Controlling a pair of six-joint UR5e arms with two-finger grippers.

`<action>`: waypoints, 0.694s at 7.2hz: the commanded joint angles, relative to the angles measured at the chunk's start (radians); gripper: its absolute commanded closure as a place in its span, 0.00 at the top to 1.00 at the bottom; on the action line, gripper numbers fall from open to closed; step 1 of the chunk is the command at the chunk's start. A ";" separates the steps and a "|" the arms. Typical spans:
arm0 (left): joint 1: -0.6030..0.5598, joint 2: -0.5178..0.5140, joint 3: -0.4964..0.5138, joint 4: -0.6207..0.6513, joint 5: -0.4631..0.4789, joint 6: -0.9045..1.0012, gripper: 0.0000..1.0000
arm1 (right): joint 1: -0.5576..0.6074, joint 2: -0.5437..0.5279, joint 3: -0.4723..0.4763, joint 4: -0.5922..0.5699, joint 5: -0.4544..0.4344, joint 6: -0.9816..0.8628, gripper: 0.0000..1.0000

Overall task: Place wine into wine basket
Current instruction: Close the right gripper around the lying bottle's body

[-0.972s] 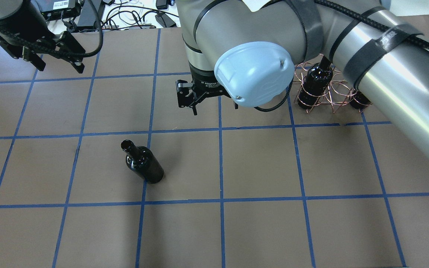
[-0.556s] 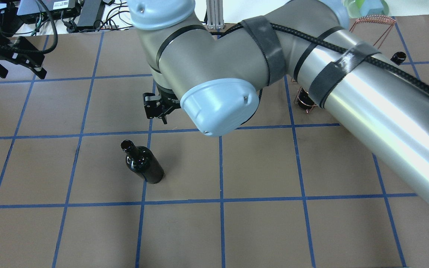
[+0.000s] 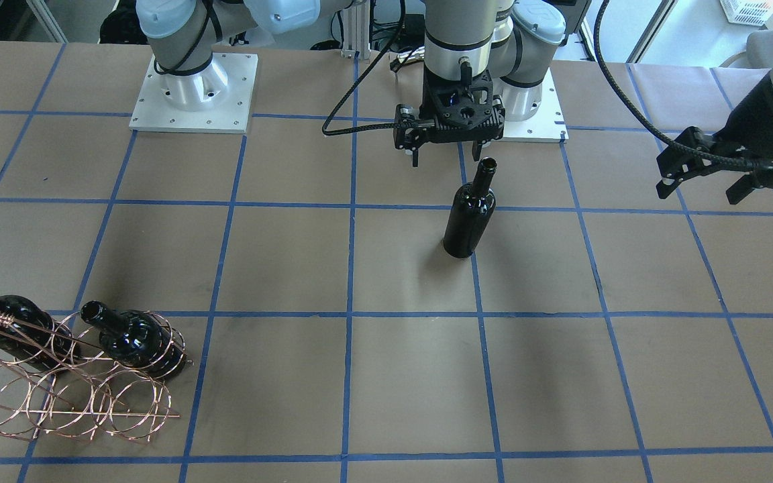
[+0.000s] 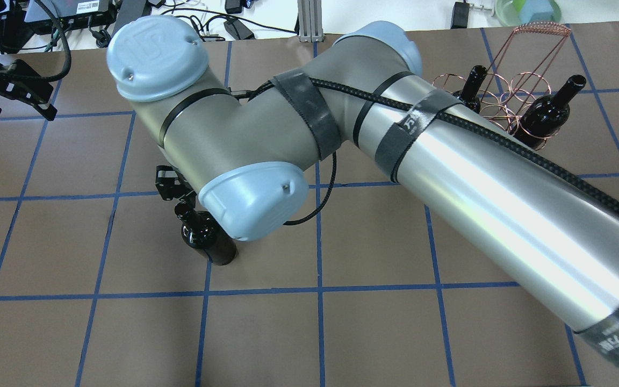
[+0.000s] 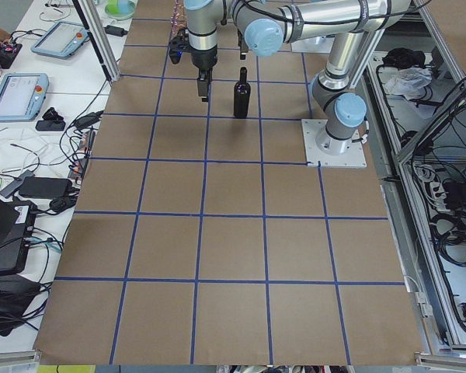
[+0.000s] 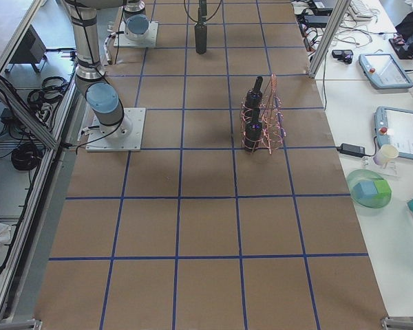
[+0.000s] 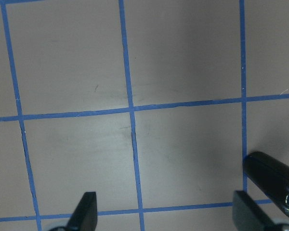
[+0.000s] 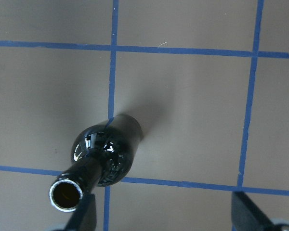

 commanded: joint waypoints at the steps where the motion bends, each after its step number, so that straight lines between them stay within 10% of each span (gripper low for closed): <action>1: 0.001 0.000 -0.002 -0.002 0.001 0.001 1.00 | 0.057 0.072 -0.079 -0.001 -0.008 0.051 1.00; 5: 0.003 0.000 -0.002 0.000 -0.002 0.001 1.00 | 0.059 0.127 -0.106 -0.027 -0.007 0.058 1.00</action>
